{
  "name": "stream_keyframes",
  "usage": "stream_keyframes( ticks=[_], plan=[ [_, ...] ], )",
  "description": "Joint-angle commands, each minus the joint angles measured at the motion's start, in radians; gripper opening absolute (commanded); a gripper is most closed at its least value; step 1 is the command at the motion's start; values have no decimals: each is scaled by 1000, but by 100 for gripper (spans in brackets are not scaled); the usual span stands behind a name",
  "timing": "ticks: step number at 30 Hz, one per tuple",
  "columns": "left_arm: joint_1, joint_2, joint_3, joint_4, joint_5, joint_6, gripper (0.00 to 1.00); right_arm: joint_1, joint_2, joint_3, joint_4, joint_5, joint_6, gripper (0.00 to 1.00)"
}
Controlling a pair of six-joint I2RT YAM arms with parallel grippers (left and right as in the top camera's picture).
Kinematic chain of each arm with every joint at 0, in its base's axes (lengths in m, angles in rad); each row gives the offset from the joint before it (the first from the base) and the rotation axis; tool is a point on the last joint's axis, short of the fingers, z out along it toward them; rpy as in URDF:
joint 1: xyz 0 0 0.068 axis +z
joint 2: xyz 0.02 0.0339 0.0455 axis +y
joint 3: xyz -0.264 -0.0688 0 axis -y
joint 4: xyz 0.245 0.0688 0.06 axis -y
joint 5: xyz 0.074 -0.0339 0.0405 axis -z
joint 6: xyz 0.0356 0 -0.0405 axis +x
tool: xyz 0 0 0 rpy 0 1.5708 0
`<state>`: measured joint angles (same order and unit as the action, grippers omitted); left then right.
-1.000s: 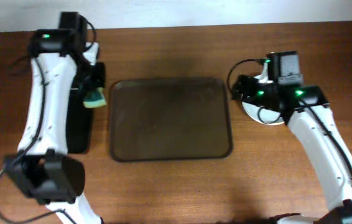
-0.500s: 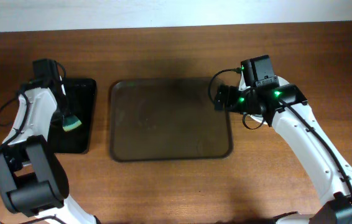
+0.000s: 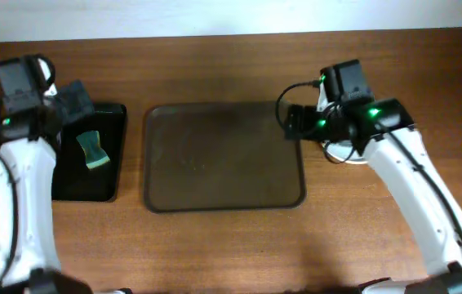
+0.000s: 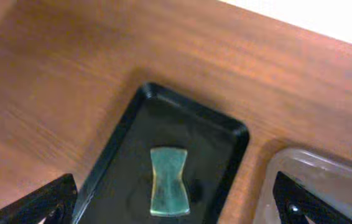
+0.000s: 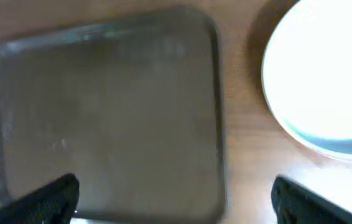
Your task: Clean dirty plates on tray and stack at the side
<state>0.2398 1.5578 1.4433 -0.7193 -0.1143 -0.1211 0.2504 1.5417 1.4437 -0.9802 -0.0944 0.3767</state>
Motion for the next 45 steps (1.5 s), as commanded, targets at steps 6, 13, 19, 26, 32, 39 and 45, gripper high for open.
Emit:
stream_keyframes(
  ticks=[6, 13, 19, 26, 32, 39, 45],
  plan=[
    [-1, -103, 4, -32, 5, 2, 99, 3, -172, 473, -346, 185, -48, 99],
    [-1, -103, 4, -34, 5, 2, 99, 5, -338, 475, -429, 178, -48, 98],
    [-1, -103, 4, -34, 5, 2, 99, 3, -338, 474, -454, 270, -48, 98],
    [-1, -103, 4, -34, 5, 2, 99, -65, -529, 219, -180, 303, -119, 98],
    [-1, -103, 4, -34, 5, 2, 99, -168, -951, -469, 343, 199, -208, 98],
    [-1, -103, 4, -34, 5, 2, 99, -168, -1356, -1033, 776, 199, -209, 98],
    [-1, -103, 4, -34, 5, 2, 99, -168, -1539, -1197, 893, 199, -232, 98]
  ],
)
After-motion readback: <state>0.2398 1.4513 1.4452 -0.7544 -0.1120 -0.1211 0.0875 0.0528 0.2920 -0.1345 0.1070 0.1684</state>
